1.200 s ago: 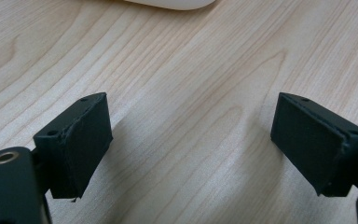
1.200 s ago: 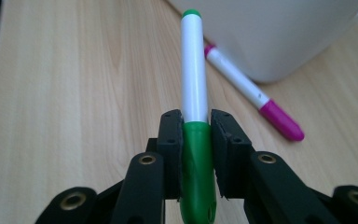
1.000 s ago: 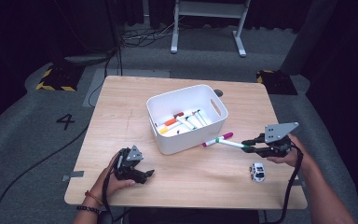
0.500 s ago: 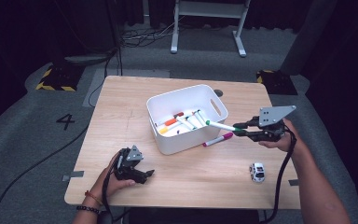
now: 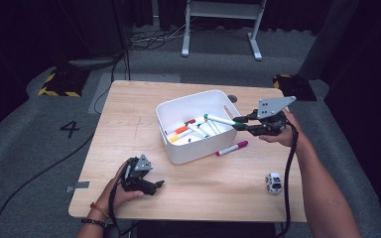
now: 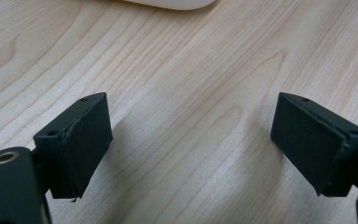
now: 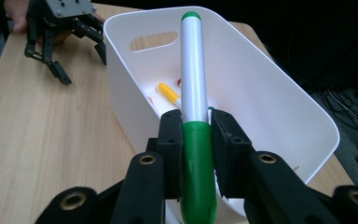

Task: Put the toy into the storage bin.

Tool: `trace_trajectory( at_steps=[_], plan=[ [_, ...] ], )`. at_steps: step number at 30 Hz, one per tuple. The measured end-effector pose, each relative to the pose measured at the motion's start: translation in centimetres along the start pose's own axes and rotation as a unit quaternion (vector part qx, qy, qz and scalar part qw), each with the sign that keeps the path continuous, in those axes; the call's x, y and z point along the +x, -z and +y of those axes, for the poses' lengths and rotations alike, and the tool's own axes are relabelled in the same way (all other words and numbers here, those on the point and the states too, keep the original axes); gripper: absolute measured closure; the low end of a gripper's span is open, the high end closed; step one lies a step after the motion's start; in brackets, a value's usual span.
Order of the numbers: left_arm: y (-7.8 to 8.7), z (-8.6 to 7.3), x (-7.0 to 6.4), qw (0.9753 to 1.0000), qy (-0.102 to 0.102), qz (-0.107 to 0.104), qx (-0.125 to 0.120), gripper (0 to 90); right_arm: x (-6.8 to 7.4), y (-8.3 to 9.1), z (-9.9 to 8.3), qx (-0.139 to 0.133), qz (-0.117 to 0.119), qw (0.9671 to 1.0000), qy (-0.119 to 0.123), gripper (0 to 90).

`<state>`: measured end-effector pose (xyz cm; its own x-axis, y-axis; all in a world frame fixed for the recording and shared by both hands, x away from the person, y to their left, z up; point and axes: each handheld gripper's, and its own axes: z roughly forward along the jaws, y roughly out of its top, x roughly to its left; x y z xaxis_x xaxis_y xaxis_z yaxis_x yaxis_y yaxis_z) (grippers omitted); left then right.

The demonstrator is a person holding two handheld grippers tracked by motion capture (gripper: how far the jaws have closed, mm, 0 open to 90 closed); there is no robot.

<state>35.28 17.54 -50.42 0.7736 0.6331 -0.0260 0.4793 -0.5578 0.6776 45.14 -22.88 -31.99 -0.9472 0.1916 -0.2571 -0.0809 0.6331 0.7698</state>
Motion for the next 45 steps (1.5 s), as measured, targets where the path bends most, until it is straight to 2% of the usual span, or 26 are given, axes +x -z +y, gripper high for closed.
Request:
trace_trajectory(
  at_steps=[6,11,19,21,25,28,30,34,36,40,41,45],
  plan=[
    [0.0,0.0,0.0,1.0,0.0,0.0,0.0,12.6,-1.1,-2.1,1.2,0.012,0.0,0.9999,-0.007,74.7],
    [0.0,0.0,0.0,1.0,0.001,0.0,0.0,12.6,-1.6,-3.6,2.3,0.024,-0.003,0.9997,-0.001,74.7],
    [0.0,0.0,0.0,1.0,0.0,-0.001,0.0,12.6,-2.7,-5.7,3.0,0.048,-0.004,0.9988,-0.006,74.7],
    [0.0,0.0,0.0,1.0,0.001,-0.002,0.0,12.6,-3.1,-6.3,2.9,0.05,-0.001,0.9987,-0.013,74.6],
    [0.0,0.0,0.0,1.0,0.001,-0.001,0.0,12.6,-3.5,-7.9,2.7,0.075,0.0,0.997,-0.018,74.6],
    [0.0,0.0,0.0,1.0,0.001,-0.002,0.0,12.6,-3.5,-8.9,2.5,0.082,0.012,0.9963,-0.022,74.6],
    [0.0,0.0,0.0,1.0,0.001,-0.001,0.0,12.6,-3.5,-9.6,2.4,0.094,0.02,0.9952,-0.02,74.6],
    [0.1,0.0,-0.1,1.0,0.004,0.001,0.003,12.6,-3.5,-10.7,2.0,0.123,0.018,0.9921,-0.017,74.5],
    [0.1,0.0,0.0,1.0,0.003,0.0,0.003,12.7,-3.4,-11.0,1.8,0.134,0.024,0.9905,-0.021,74.4],
    [0.0,-0.1,-0.1,1.0,0.007,-0.001,0.002,12.7,-3.2,-11.5,1.3,0.15,0.043,0.9876,-0.014,74.4],
    [0.0,-0.1,-0.1,1.0,0.008,-0.003,0.001,12.7,-3.1,-11.5,1.2,0.158,0.042,0.9866,-0.013,74.4],
    [0.0,-0.1,-0.1,1.0,0.007,-0.003,0.001,12.7,-3.2,-11.1,1.1,0.145,0.056,0.9877,-0.016,74.1]
  ],
)
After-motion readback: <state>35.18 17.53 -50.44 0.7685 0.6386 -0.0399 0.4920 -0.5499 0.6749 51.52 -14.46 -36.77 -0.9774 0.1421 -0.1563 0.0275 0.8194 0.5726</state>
